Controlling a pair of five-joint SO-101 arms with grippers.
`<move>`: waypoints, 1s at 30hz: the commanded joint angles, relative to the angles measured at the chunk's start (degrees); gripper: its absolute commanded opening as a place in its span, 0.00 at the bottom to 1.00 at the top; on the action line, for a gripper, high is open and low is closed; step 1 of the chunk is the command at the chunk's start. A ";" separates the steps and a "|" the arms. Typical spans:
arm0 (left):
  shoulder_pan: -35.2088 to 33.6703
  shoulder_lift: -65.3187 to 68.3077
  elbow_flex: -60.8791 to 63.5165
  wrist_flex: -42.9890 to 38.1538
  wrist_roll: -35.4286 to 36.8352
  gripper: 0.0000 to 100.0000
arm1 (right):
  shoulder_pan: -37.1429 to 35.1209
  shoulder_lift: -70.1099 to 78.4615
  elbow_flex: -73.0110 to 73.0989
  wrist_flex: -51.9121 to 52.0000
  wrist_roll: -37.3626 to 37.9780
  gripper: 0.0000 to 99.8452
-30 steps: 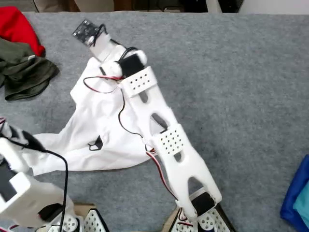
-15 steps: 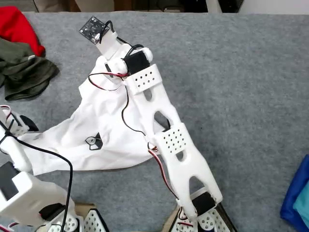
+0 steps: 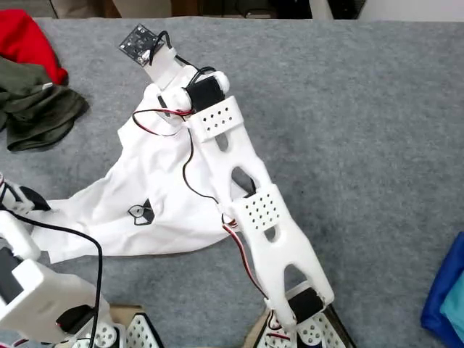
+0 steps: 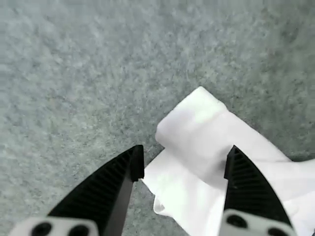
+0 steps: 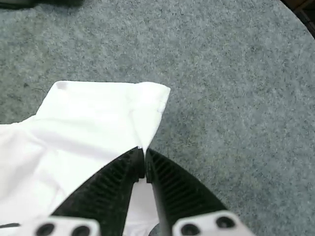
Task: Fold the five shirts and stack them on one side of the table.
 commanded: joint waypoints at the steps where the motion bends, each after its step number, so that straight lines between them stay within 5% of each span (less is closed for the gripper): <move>1: 0.18 -0.75 0.26 0.53 -0.18 0.27 | 0.92 -5.14 -2.59 0.00 -0.35 0.01; 7: 0.88 3.47 -0.09 -3.34 3.52 0.27 | 1.01 -5.14 -2.59 0.09 -0.35 0.01; 14: 0.88 7.60 -4.31 -3.16 4.04 0.04 | 1.10 -5.14 -2.59 0.09 -0.35 0.01; 19: 0.79 7.43 -4.92 -3.08 4.22 0.03 | 1.01 -5.14 -2.59 0.09 -0.35 0.01; 30: 1.05 7.43 -19.43 11.16 4.31 0.02 | 1.27 -5.32 -2.77 4.57 -0.35 0.01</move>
